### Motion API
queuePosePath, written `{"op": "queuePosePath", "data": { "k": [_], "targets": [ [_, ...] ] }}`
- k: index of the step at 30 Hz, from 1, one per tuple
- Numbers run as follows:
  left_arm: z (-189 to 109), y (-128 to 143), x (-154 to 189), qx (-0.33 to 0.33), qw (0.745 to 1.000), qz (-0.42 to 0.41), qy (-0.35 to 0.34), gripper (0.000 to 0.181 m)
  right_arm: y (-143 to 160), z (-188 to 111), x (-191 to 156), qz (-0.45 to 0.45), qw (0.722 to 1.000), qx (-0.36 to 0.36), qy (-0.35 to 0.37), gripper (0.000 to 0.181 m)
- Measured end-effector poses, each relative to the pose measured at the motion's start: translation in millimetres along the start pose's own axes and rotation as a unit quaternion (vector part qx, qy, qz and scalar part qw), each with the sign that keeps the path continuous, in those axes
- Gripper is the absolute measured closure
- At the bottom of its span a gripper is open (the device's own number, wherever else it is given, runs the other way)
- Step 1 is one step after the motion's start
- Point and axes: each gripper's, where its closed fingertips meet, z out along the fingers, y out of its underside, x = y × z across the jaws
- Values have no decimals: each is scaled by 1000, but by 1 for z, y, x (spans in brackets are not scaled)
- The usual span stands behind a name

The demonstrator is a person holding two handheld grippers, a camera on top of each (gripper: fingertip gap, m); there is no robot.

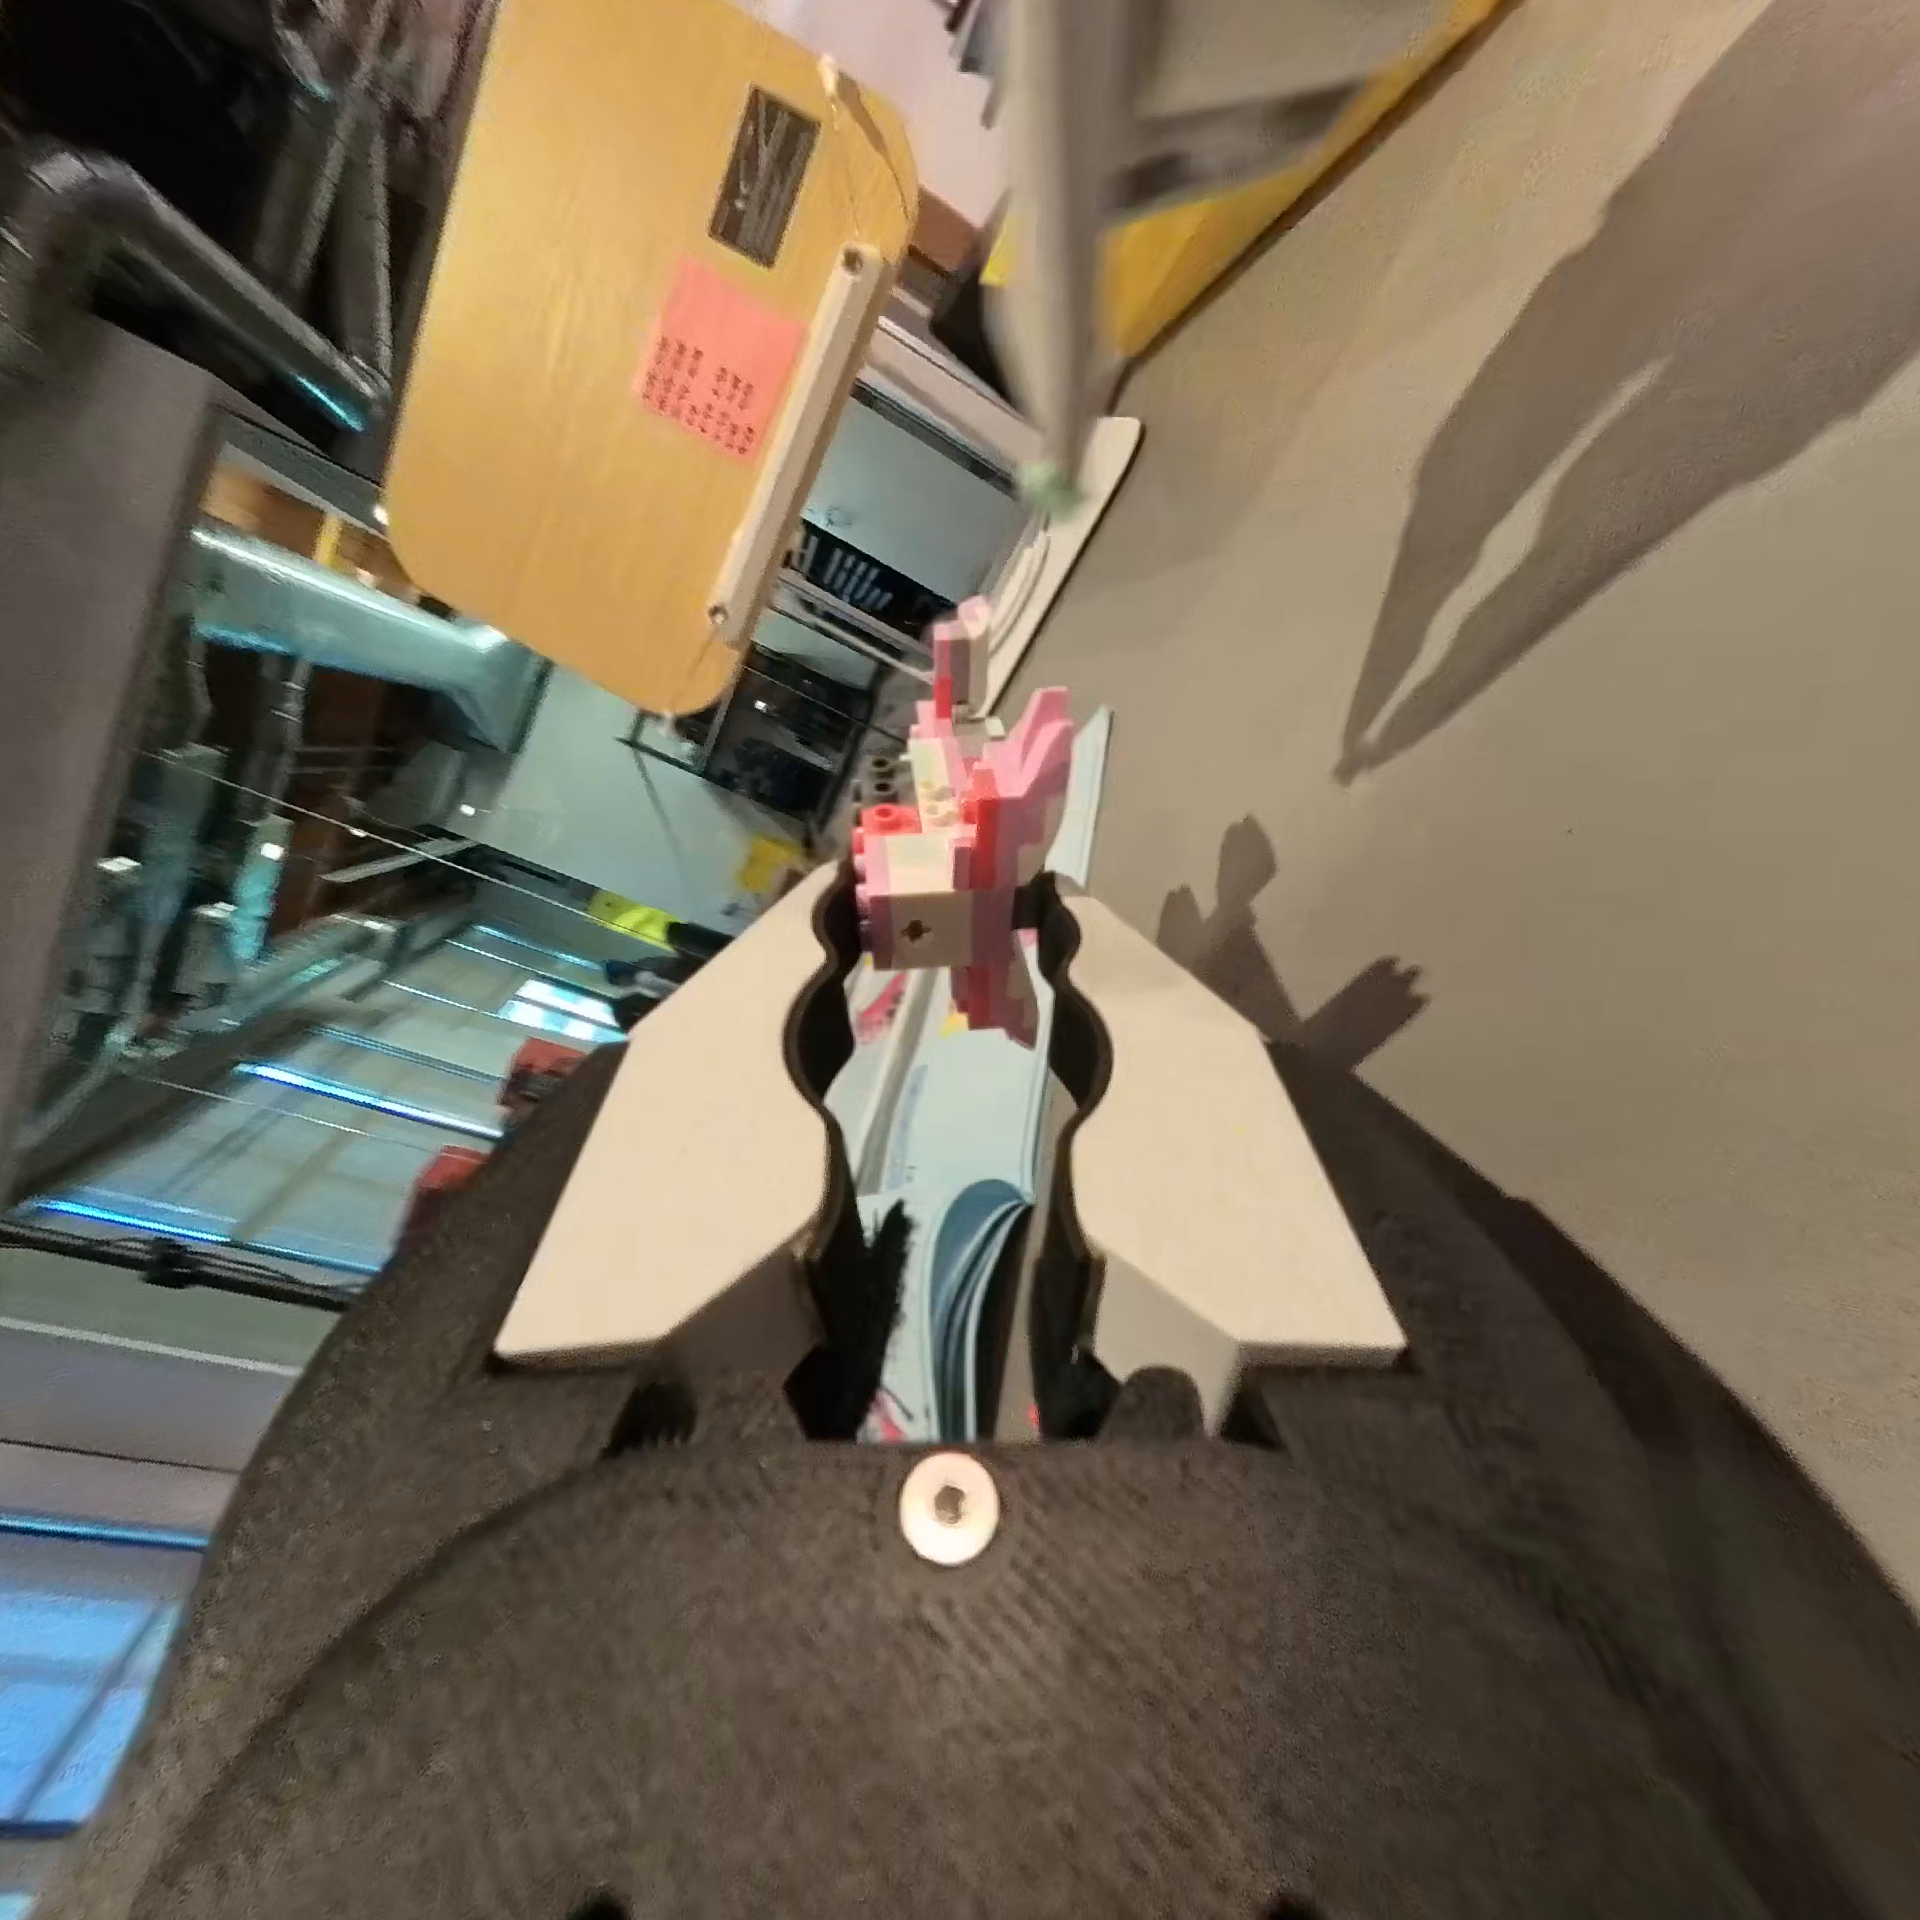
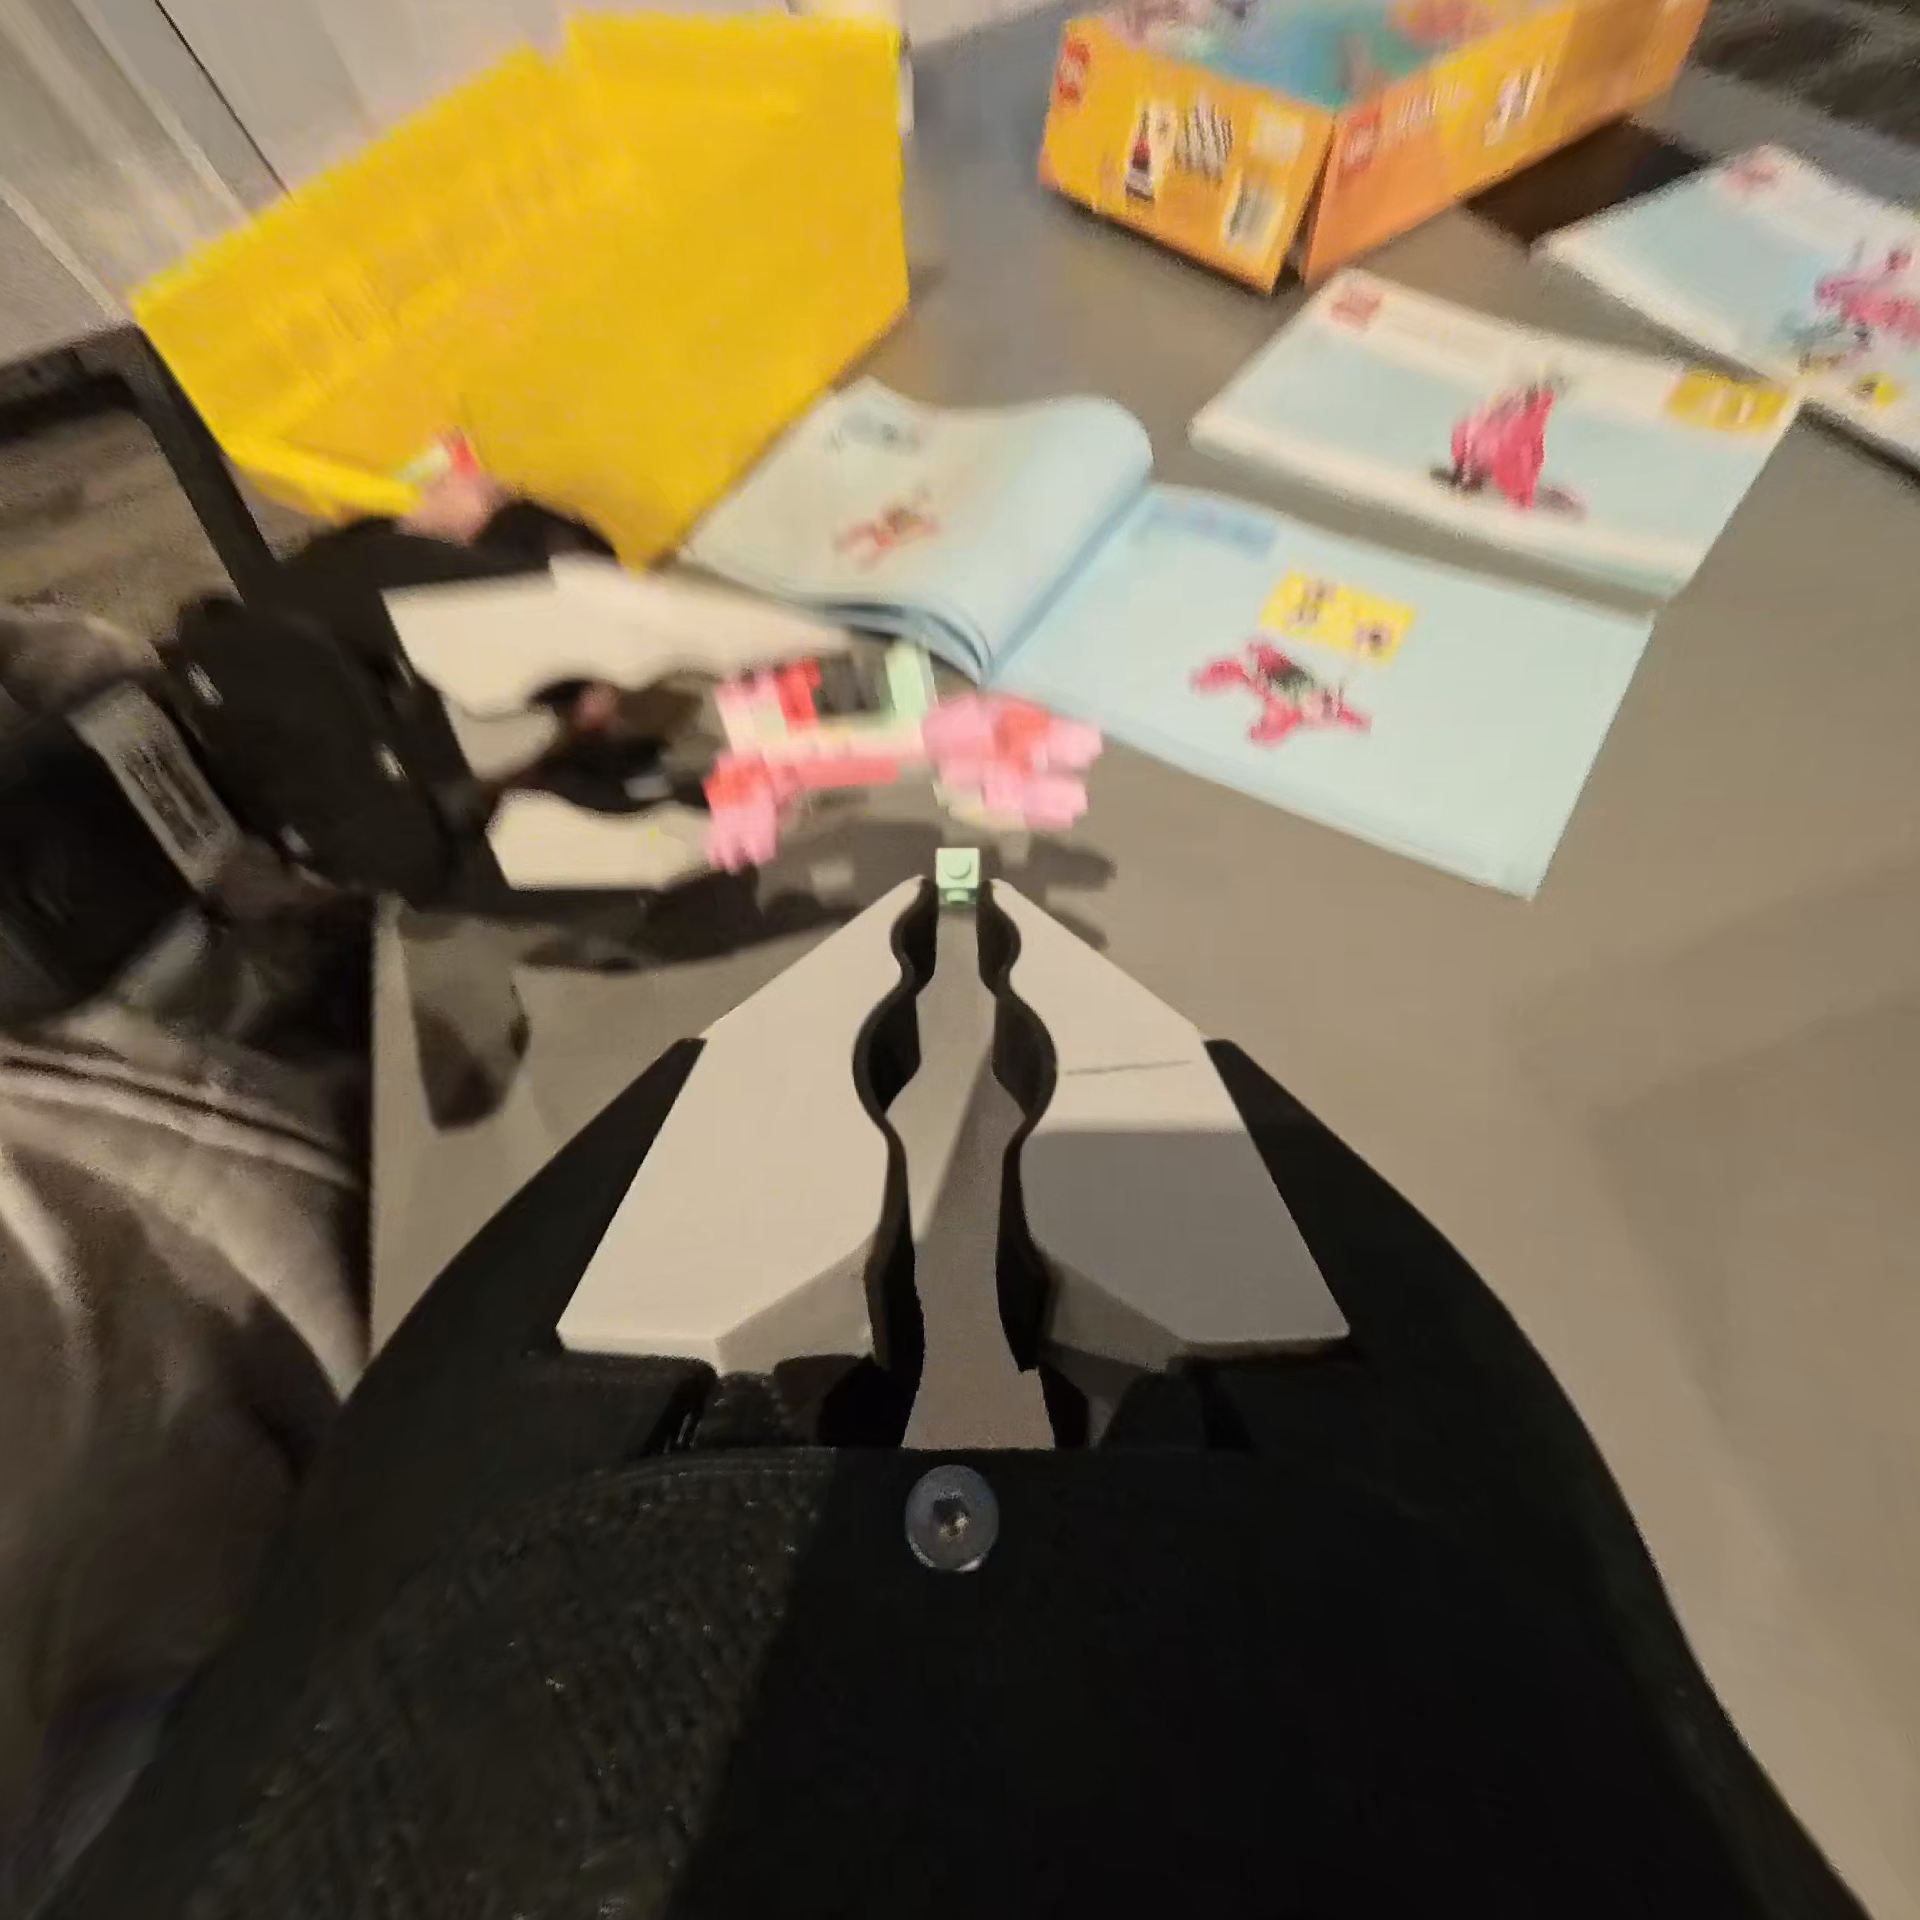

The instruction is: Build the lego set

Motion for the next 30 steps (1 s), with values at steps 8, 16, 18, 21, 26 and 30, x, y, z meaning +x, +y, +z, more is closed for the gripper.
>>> {"op": "queuePosePath", "data": {
  "k": [8, 16, 18, 21, 26, 30],
  "targets": [
    [-5, -14, -1, 17, 998, 50, -30, 149, -34, 22, -21, -3, 997, -67, -31, 176],
    [-6, -15, -2, 17, 998, 55, -35, 149, -30, 28, -20, 10, 993, -109, -33, 176],
    [-6, -15, -2, 17, 998, 56, -35, 149, -29, 28, -22, 16, 992, -117, -37, 176],
    [-6, -16, -2, 16, 998, 58, -37, 149, -30, 28, -23, 16, 992, -123, -36, 176],
    [-6, -16, -3, 17, 998, 54, -39, 149, -32, 29, -26, 27, 992, -115, -49, 175],
    [-6, -17, -3, 18, 998, 52, -38, 149, -33, 30, -27, 35, 993, -104, -53, 173]
  ]
}}
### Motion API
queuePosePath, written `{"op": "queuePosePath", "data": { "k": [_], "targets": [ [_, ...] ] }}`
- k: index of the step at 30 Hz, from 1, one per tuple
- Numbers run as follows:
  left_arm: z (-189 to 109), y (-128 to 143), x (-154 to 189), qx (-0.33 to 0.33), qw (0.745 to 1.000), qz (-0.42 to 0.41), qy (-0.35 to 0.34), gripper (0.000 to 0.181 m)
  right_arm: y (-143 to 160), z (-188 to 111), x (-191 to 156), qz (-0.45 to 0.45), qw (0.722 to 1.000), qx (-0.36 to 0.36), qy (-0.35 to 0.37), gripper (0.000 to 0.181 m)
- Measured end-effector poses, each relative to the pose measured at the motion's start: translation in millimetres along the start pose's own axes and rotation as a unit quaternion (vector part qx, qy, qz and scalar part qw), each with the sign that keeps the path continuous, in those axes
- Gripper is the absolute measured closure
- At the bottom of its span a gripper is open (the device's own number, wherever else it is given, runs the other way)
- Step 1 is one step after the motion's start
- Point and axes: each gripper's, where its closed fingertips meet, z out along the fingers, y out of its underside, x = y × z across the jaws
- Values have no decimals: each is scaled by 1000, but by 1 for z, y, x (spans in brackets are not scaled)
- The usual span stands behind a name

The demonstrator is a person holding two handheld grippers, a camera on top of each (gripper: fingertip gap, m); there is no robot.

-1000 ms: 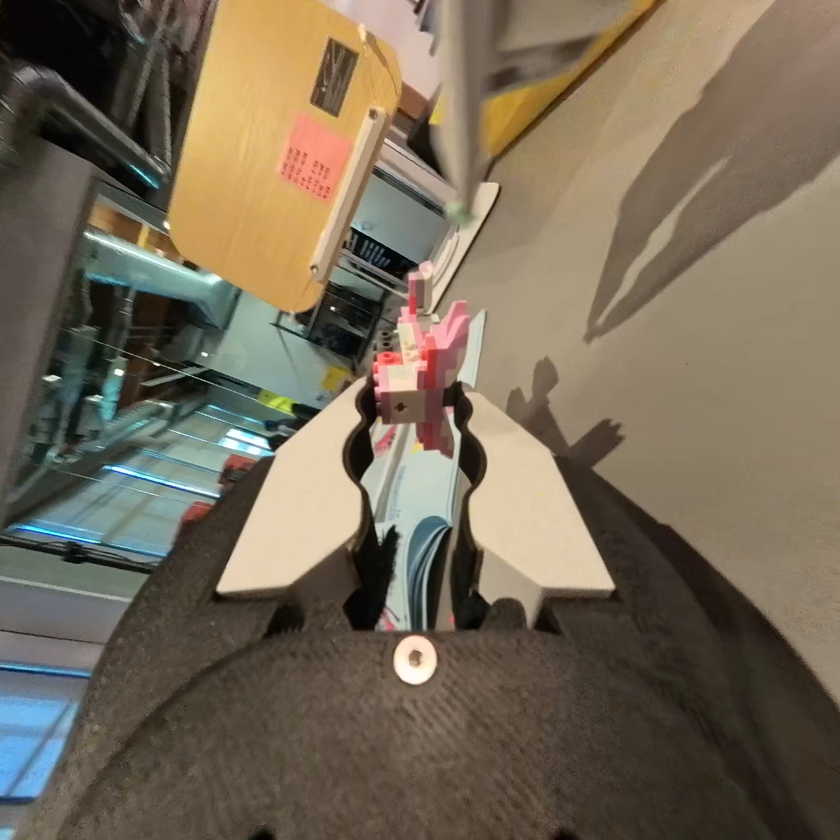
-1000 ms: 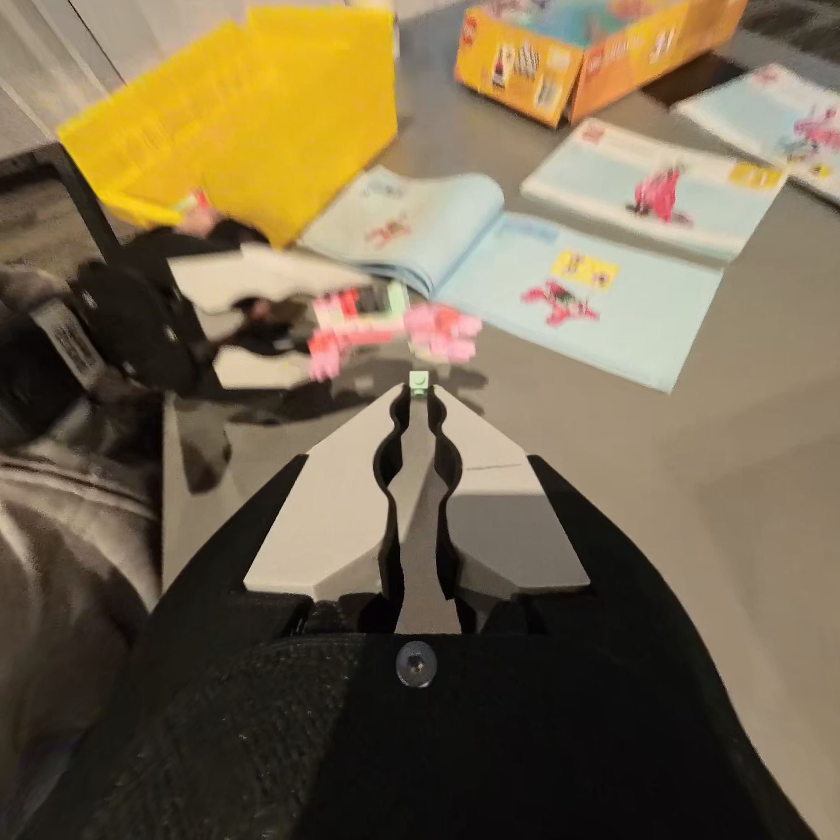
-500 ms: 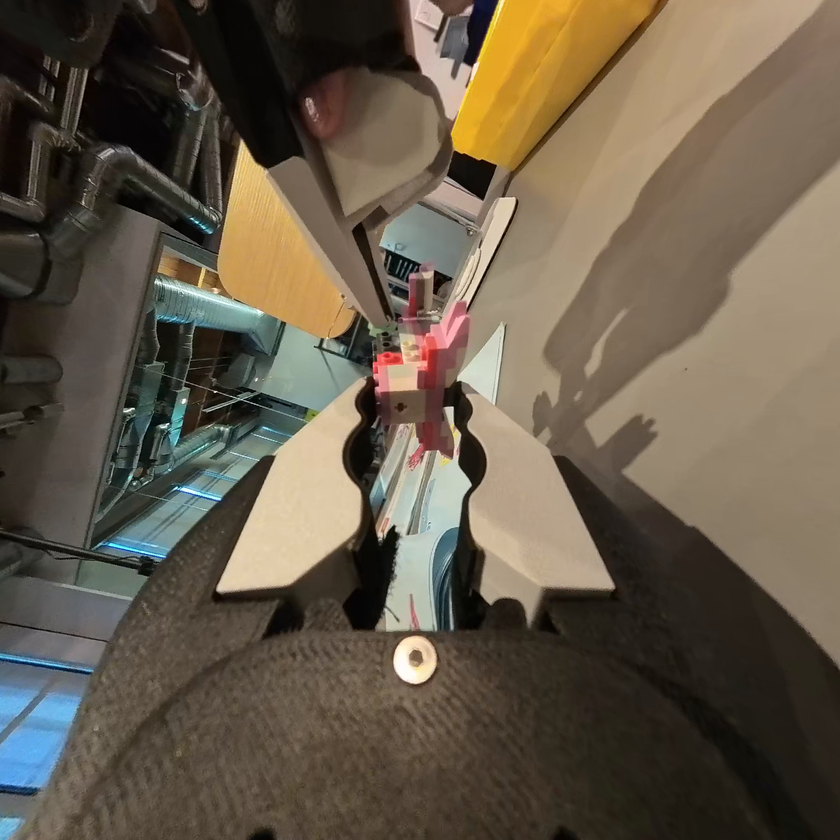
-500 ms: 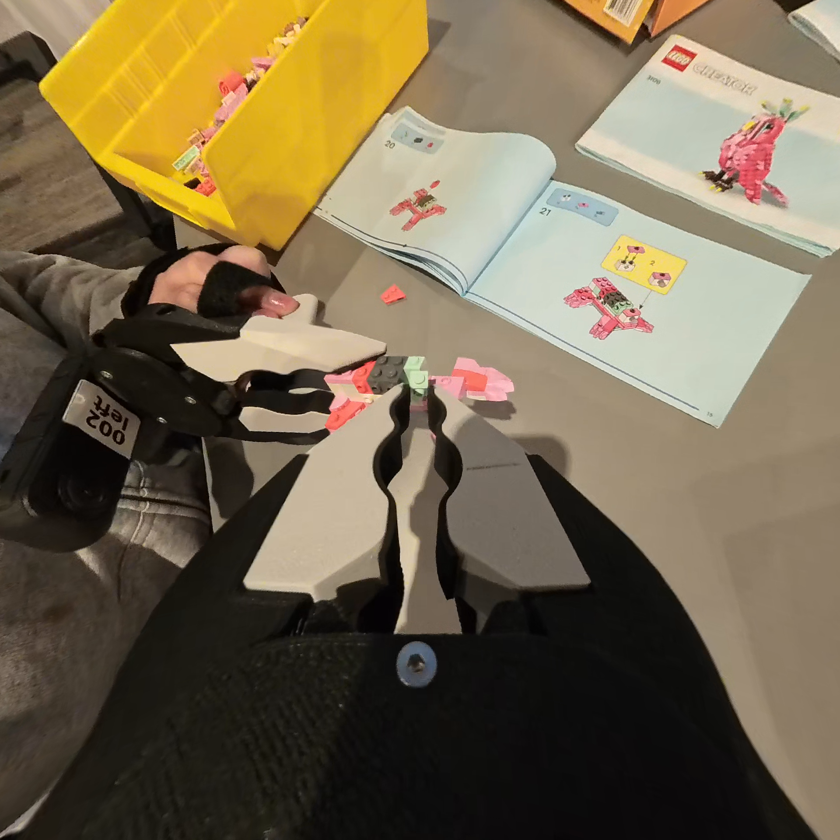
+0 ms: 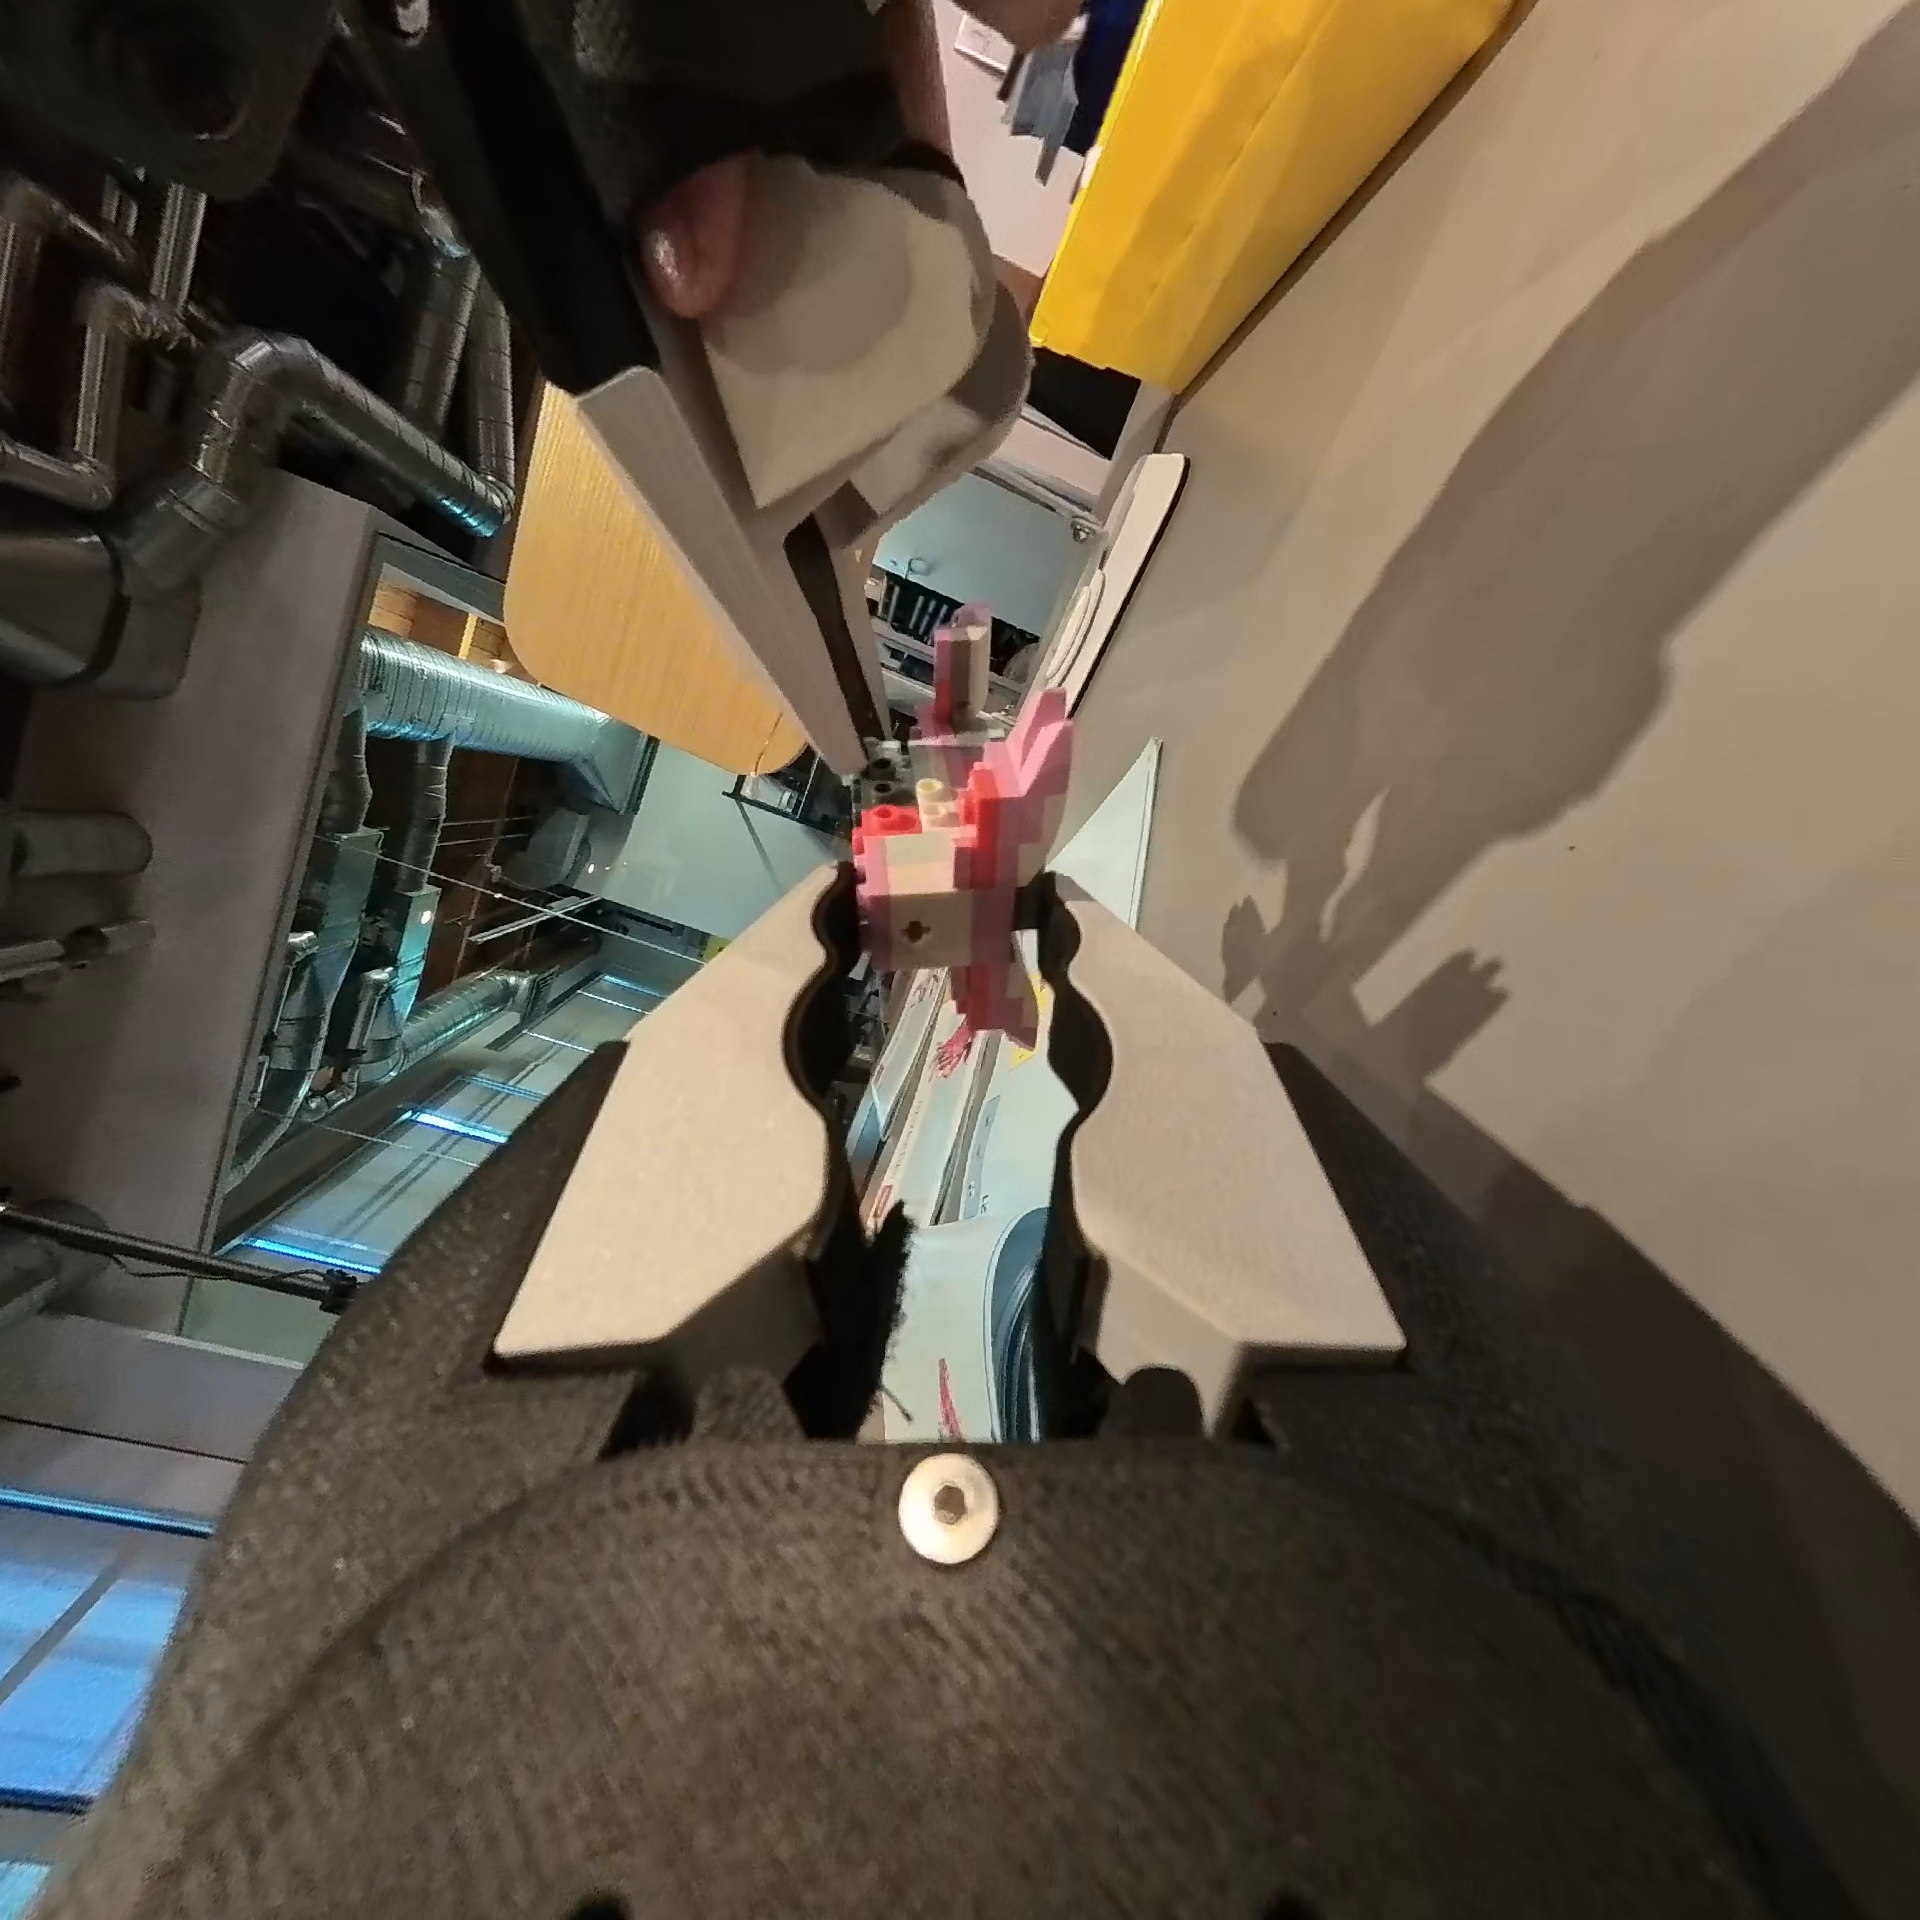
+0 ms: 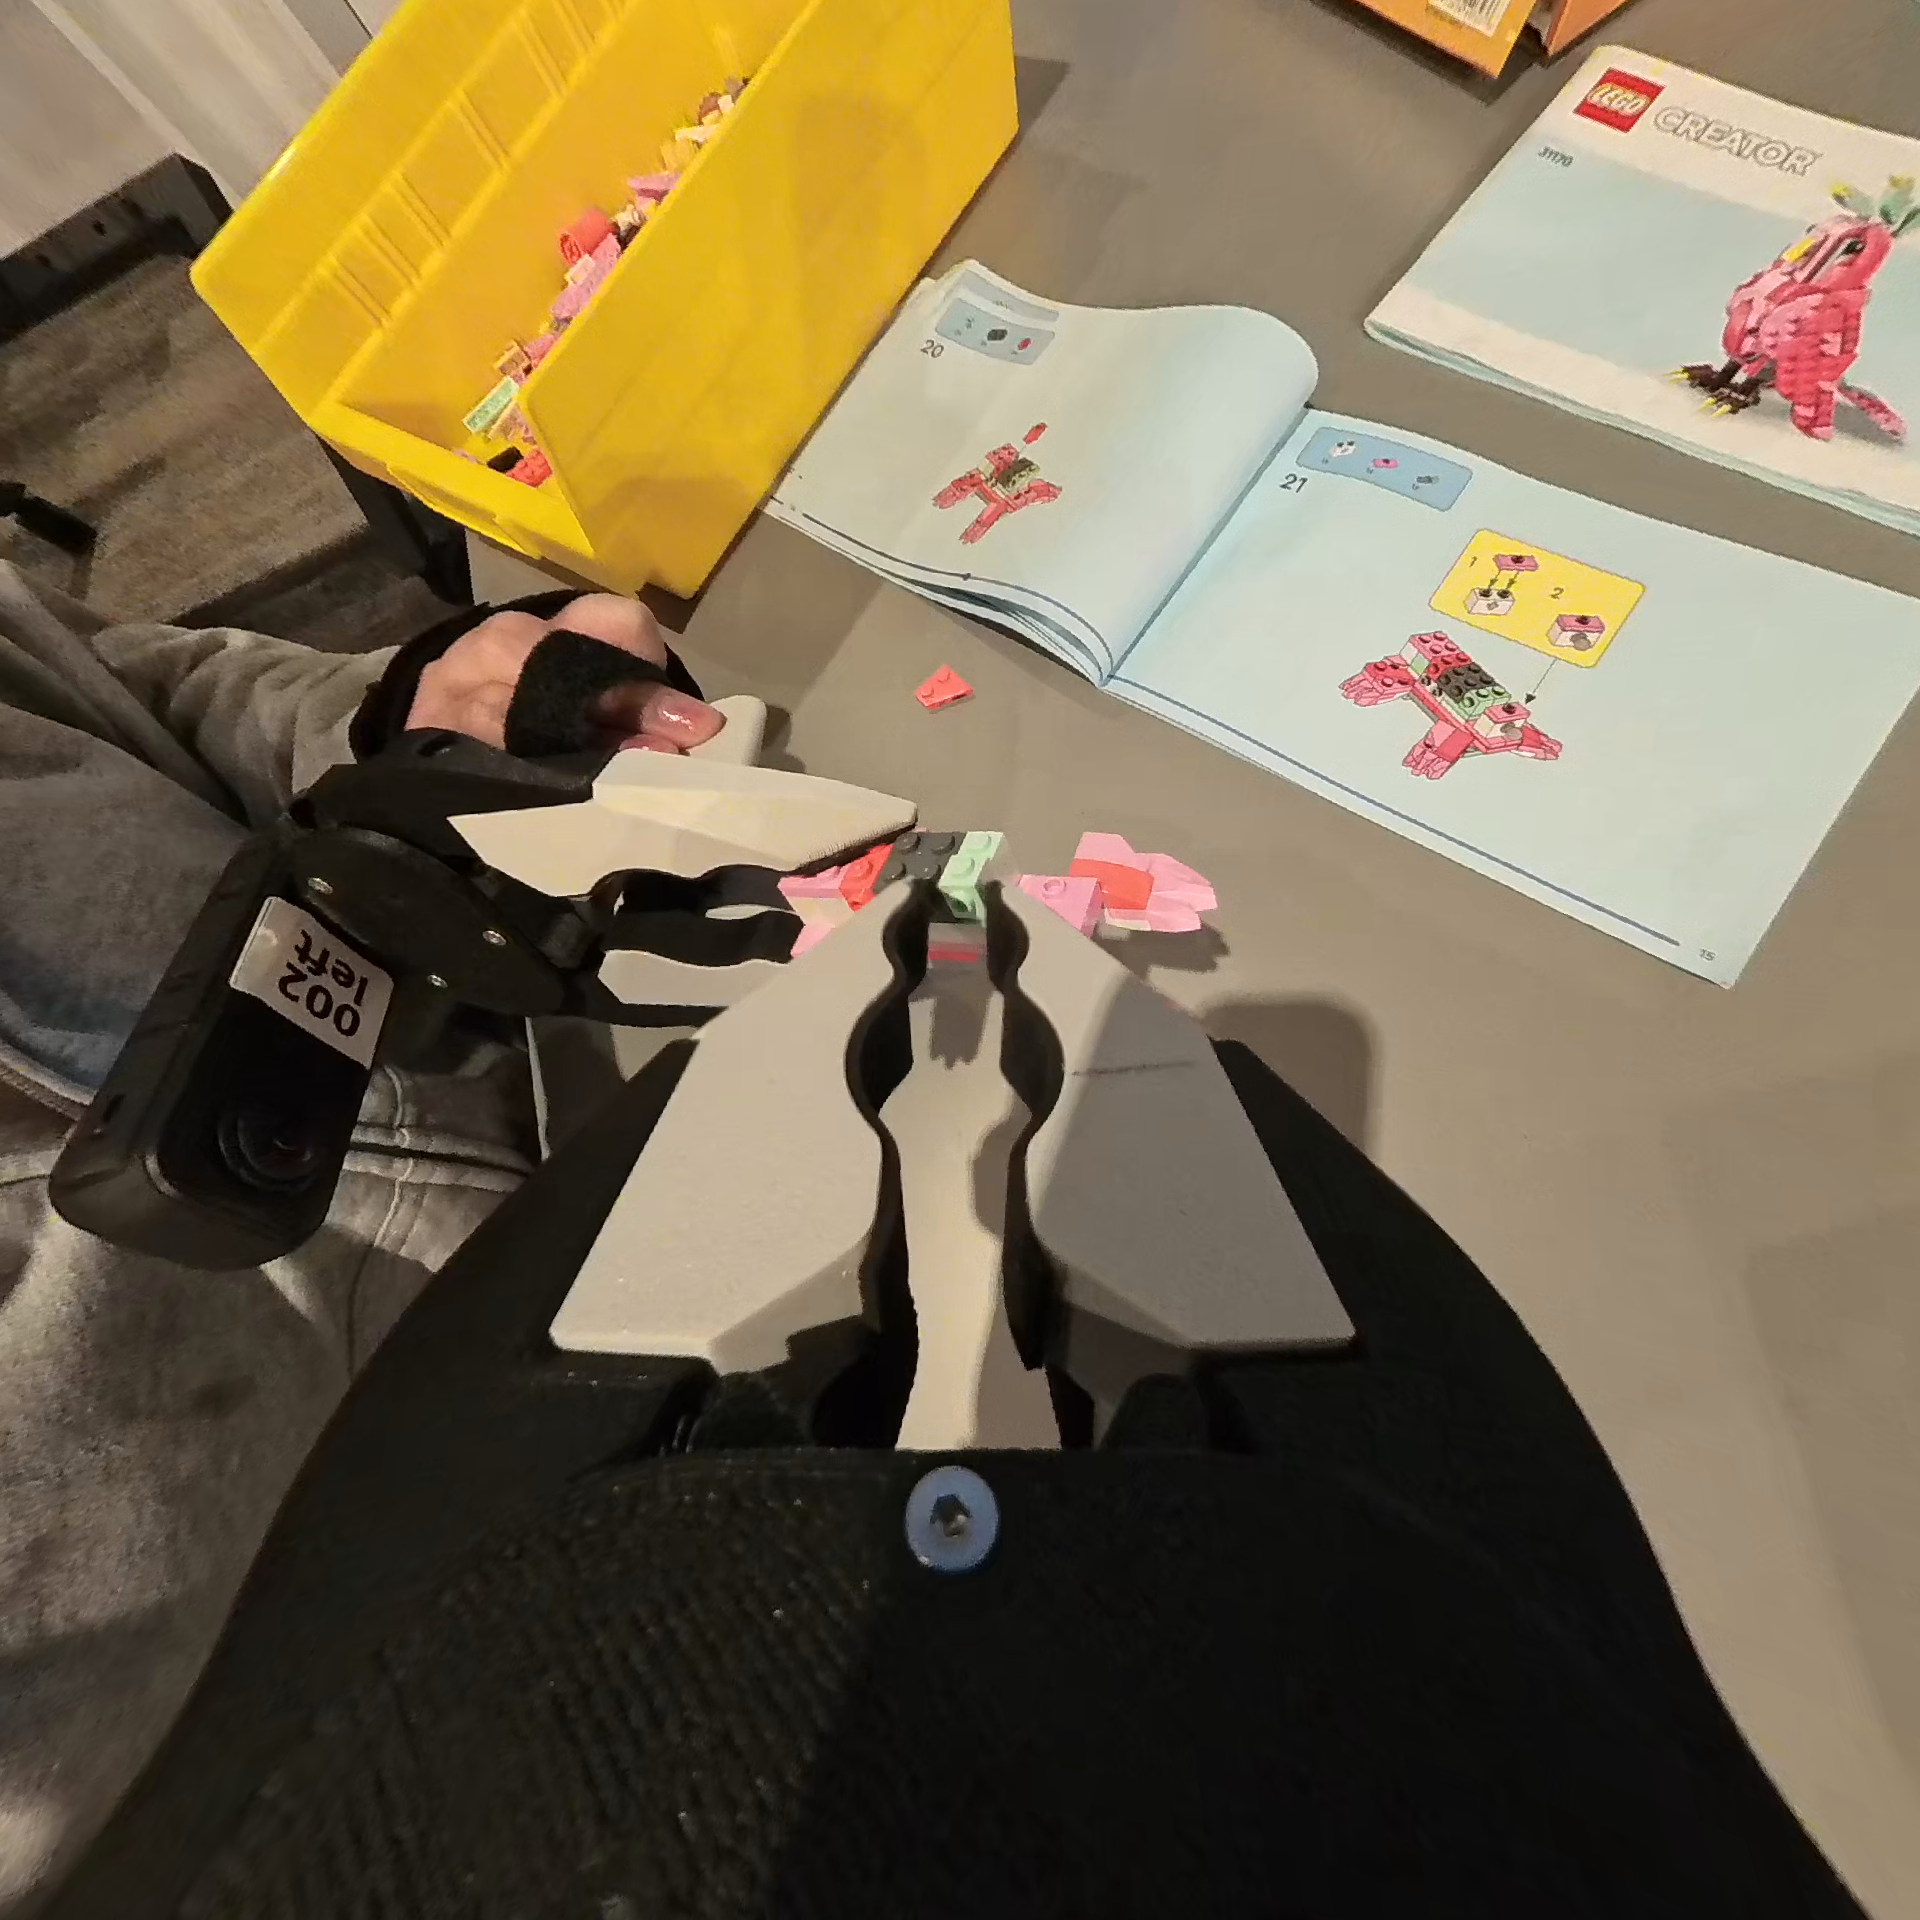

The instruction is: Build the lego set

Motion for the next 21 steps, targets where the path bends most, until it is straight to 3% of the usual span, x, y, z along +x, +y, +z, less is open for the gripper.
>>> {"op": "queuePosePath", "data": {
  "k": [3, 6, 8, 10, 12, 14, 16, 18, 21],
  "targets": [
    [0, -1, -1, 2, 1000, -4, 0, 149, 0, 1, -1, -7, 1000, 4, 1, 168],
    [0, -1, -1, 3, 1000, -13, 1, 149, -4, -2, -5, -35, 999, 20, -4, 148],
    [0, 0, -2, 3, 1000, -21, 3, 149, -7, -8, -12, -103, 994, 41, -4, 123],
    [0, 0, -3, 6, 999, -32, 6, 149, -2, -12, -16, -233, 971, 40, 36, 101],
    [0, 0, -3, 9, 999, -42, 10, 149, 4, -12, -8, -399, 907, 16, 133, 95],
    [0, 0, -2, 11, 999, -45, 13, 149, 4, -12, 4, -551, 800, -20, 239, 97],
    [-1, -3, -2, 15, 999, -48, 13, 149, 10, -6, 10, -638, 712, -62, 285, 98],
    [-2, -4, -2, 18, 999, -46, 13, 149, 13, -1, 13, -678, 668, -76, 298, 100],
    [-2, -5, -2, 22, 999, -47, 15, 149, 11, -1, 17, -708, 629, -77, 312, 116]
  ]
}}
